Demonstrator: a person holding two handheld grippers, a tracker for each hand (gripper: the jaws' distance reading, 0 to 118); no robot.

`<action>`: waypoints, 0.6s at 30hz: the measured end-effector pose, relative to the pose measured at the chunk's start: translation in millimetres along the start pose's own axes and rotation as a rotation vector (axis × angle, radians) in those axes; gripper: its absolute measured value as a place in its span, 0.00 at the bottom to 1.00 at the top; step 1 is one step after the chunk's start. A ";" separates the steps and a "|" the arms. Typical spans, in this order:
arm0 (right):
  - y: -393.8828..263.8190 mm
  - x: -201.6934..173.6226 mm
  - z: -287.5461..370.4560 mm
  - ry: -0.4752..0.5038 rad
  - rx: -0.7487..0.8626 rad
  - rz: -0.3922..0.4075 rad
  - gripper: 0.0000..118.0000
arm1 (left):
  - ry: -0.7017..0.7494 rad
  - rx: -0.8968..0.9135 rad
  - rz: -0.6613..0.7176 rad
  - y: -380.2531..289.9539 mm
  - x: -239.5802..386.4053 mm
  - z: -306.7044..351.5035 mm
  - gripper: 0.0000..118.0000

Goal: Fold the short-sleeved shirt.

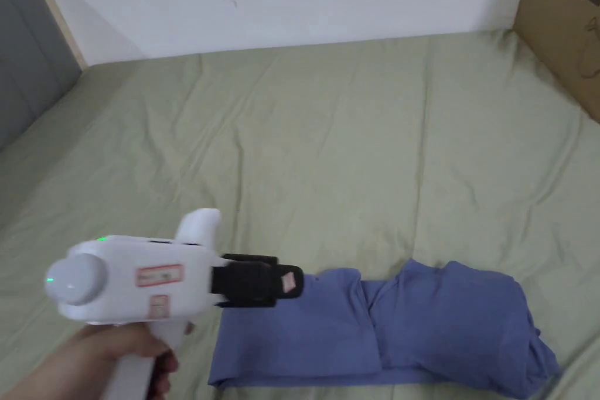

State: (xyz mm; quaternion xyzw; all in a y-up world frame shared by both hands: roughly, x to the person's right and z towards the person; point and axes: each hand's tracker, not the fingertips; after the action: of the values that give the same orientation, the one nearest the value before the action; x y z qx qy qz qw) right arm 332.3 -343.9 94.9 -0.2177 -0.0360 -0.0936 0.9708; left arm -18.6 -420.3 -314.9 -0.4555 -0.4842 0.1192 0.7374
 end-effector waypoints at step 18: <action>15.7 -33.3 -43.4 0.073 -0.047 0.059 0.00 | 0.039 -0.002 0.381 -47.6 -128.2 -32.0 0.13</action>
State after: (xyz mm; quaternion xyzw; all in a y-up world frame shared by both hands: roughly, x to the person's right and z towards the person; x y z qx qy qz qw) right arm 304.0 -343.1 45.5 -0.2380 0.0080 -0.0736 0.9684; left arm -69.4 -543.7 -358.9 -0.5421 -0.3748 0.2471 0.7103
